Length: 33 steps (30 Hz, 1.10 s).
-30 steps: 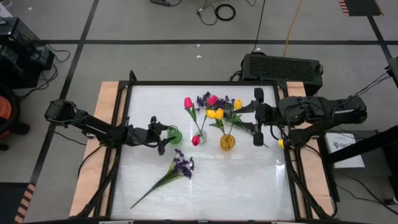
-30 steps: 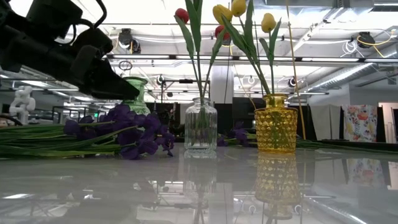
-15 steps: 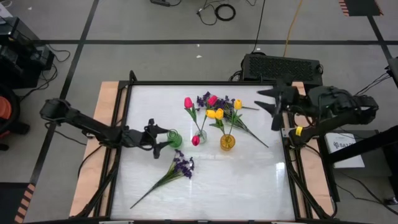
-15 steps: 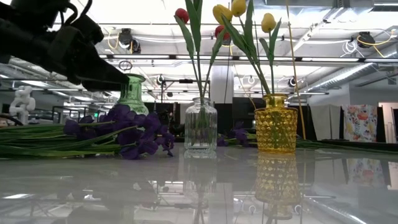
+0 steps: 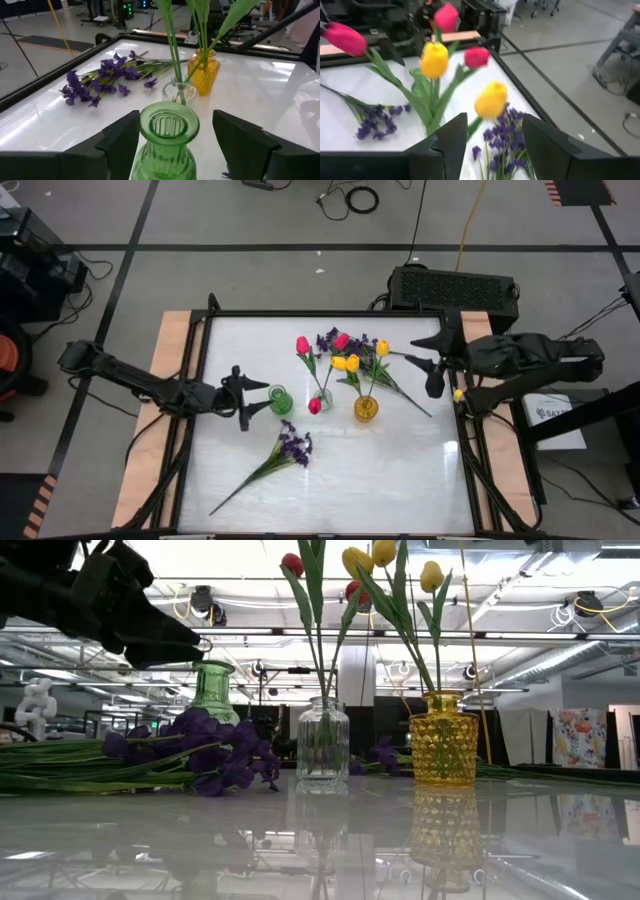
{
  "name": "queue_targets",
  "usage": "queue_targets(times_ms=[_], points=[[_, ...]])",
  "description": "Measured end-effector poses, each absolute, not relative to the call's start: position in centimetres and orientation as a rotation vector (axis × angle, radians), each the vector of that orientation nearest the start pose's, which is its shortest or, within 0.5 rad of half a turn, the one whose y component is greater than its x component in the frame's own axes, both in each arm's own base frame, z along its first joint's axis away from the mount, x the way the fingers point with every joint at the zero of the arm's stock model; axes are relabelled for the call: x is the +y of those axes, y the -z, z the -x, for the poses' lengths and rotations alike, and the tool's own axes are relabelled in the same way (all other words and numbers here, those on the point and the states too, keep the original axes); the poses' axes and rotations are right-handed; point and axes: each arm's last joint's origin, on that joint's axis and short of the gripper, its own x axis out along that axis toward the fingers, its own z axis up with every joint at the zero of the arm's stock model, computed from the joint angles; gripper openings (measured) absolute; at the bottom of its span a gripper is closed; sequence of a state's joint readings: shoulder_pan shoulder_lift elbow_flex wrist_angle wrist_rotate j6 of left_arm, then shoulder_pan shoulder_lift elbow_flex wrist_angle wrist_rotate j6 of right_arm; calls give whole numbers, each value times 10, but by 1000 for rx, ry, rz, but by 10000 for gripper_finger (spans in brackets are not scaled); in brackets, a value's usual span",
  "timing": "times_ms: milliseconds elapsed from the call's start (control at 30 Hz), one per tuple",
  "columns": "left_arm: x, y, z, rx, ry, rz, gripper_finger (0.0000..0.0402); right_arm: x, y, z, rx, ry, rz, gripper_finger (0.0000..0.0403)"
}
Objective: Sort flowers into vase by color
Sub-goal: Adjust the green vase on the table, then put the middle purple flowers into the green vase
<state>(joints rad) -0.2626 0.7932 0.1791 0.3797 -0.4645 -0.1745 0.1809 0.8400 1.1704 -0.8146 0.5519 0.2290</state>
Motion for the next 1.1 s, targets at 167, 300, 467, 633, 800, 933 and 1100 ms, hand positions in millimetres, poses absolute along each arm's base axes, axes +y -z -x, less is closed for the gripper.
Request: queue_targets(times_ms=[167, 300, 467, 633, 800, 933, 1100], points=[[-28, -180, -154, 199, -218, 90, 257, 5, -374, -128, 399, 449, -99, 195], [-27, -187, -152, 166, -211, 75, 257, 1, -358, -121, 404, 483, -164, 197], [-26, -205, -146, 101, -206, 58, 257, -1, -332, -121, 486, 537, -219, 197], [-24, -221, -139, 24, -195, 49, 256, -3, -297, -130, 618, 580, -232, 197], [-23, -230, -134, -28, -192, 55, 256, -8, -258, -147, 766, 561, -262, 197], [-23, -230, -133, -30, -190, 77, 255, -16, -230, -157, 843, 568, -294, 197], [-24, -229, -134, -15, -162, 106, 255, -24, -202, -161, 828, 528, -348, 197]])
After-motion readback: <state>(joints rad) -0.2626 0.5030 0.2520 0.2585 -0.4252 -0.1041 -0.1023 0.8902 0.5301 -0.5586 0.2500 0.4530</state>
